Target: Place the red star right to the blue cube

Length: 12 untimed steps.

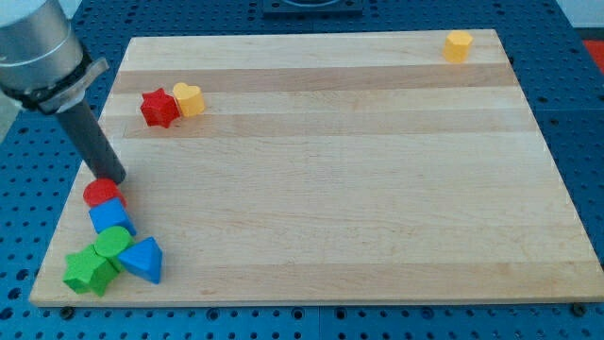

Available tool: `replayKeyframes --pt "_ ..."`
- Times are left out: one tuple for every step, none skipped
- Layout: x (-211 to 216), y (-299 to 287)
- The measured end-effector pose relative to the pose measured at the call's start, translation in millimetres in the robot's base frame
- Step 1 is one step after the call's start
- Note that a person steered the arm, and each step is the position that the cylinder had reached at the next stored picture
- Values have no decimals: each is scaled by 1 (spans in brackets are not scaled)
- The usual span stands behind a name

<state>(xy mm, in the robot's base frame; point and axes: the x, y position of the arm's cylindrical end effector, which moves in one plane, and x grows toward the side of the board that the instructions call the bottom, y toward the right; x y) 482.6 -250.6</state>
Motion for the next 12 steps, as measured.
replayKeyframes --pt "6 0" --pt "-26 -2" --pt "-80 -9" --pt "-138 -13" --pt "-191 -13" --pt "-191 1" --pt "-169 5" --pt "-165 6" --pt "-136 15" --pt "-88 15" --pt "-84 15" --pt "-122 15"
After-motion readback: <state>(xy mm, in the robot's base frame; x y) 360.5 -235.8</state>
